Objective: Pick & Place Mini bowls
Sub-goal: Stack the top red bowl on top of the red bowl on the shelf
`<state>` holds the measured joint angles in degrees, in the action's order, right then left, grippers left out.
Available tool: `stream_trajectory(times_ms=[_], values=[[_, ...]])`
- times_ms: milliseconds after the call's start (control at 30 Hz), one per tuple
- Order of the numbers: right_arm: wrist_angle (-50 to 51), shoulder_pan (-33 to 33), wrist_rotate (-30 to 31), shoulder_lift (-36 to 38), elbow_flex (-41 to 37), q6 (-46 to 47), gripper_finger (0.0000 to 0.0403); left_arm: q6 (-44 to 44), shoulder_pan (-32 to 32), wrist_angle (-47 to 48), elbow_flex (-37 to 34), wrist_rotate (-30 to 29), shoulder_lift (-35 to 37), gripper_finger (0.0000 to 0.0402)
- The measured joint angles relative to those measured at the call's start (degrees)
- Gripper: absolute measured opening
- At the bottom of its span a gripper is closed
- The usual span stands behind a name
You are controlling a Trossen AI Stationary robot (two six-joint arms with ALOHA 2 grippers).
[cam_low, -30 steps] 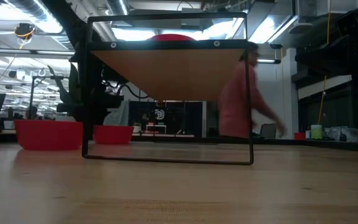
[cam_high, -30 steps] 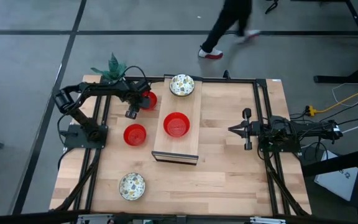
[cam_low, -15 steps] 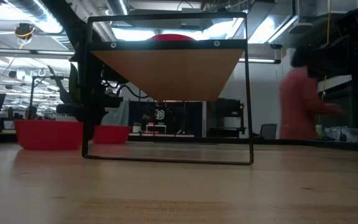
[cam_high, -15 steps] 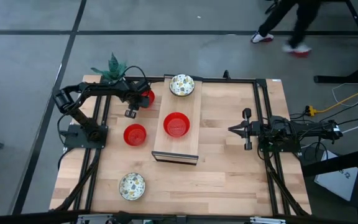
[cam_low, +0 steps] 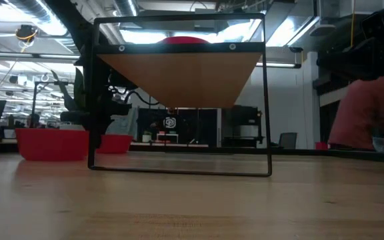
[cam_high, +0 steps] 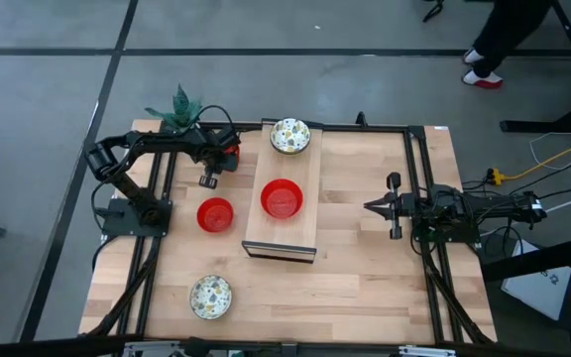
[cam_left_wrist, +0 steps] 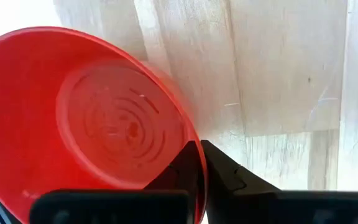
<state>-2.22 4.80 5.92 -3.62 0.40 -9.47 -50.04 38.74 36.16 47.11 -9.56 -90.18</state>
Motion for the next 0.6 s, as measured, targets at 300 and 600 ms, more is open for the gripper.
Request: stream_trajectory(times_ms=[300,600], values=[[0.00,0.00,0.01,0.00,0.00,0.00,0.0026,0.03,-0.69,0.02,0.00,-0.10,0.01,0.0003],[-0.01,0.01,0.01,0.00,0.00,-0.01,0.0026,1.73,-2.35,4.34,3.01,-1.41,0.01,0.0004]])
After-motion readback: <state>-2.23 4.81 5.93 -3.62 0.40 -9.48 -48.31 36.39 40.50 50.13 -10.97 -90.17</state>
